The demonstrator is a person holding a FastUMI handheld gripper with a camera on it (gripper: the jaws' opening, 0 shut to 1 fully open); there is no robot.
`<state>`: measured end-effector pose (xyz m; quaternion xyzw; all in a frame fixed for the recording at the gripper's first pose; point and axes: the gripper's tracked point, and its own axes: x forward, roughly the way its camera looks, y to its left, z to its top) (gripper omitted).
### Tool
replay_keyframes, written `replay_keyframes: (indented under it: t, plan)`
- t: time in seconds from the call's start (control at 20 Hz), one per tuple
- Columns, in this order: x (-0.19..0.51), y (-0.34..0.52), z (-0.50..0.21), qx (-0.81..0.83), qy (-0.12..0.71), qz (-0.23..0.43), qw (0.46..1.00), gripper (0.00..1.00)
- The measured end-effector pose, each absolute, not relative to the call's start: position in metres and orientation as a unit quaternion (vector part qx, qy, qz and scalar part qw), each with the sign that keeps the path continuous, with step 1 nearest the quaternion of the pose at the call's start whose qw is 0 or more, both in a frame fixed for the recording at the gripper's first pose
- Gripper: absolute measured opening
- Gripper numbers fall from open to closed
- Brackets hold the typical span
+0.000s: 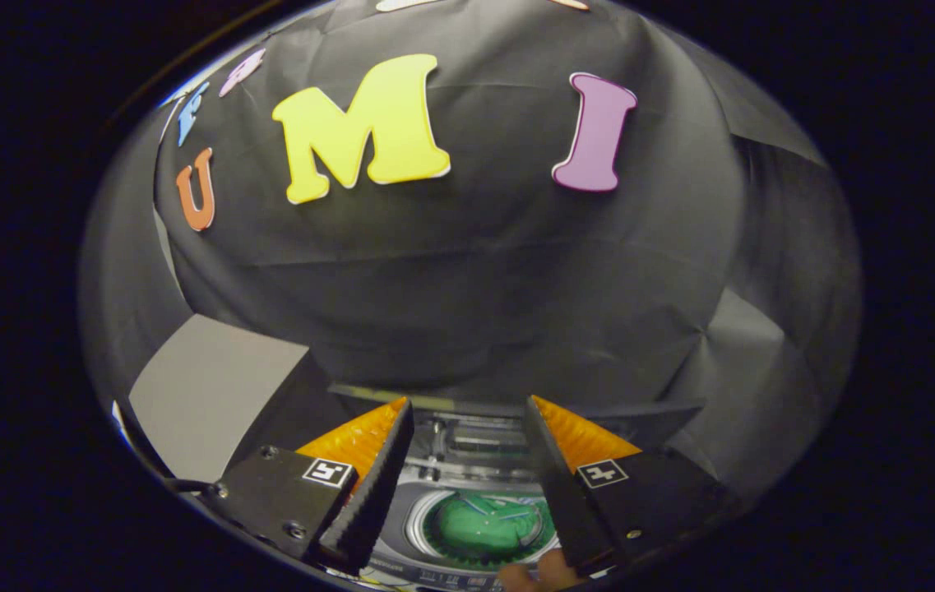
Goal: Put the clothes into the washing machine and then close the washing machine lid.
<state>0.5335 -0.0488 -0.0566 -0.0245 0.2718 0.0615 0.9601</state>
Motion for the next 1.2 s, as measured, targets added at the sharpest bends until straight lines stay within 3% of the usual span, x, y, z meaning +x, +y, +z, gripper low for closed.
replay_keyframes:
  t: [0.6, 1.2]
  plan:
    - [0.598, -0.048, -0.079, -0.021, 0.240, 0.085, 0.967, 0.85]
    - [0.586, -0.054, -0.106, 0.012, 0.252, 0.073, 0.965, 0.90]
